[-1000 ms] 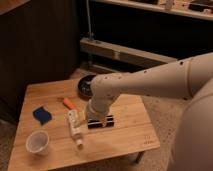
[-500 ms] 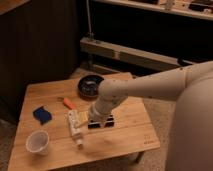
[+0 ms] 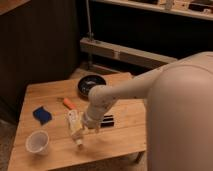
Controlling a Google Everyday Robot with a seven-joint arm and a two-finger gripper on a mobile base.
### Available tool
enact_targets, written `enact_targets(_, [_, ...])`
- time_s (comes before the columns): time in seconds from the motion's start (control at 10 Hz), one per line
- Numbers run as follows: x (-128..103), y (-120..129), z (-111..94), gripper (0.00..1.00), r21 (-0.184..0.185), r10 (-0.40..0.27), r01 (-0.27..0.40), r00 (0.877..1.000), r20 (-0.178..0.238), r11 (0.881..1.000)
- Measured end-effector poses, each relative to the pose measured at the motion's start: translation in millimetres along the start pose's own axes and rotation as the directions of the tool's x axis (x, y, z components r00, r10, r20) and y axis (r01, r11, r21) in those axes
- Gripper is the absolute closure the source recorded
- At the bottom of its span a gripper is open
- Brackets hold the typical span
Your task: Stand the bottle upright
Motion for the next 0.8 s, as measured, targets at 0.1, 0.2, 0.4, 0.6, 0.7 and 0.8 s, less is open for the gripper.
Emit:
enact_targets(0.1, [1,-1,9,0.20,0.015,-0.001,0.001,1.000,-0.011,1.000])
enact_targets(0.2, [2,-1,17,0.20,0.024,-0.002,0.002,1.000,-0.019,1.000])
enact_targets(0.4, [4,-3,29,0.20,0.036,0.005,-0.004,0.999,-0.031,0.999])
enact_targets(0.6, [6,-3,42,0.20,0.045,0.013,-0.011,0.999,-0.038,0.999])
enact_targets(0.7, [6,-4,47,0.20,0.047,0.019,-0.017,0.999,-0.036,0.999])
enact_targets(0.8, [6,-4,53,0.20,0.053,0.024,-0.023,0.999,-0.033,0.998])
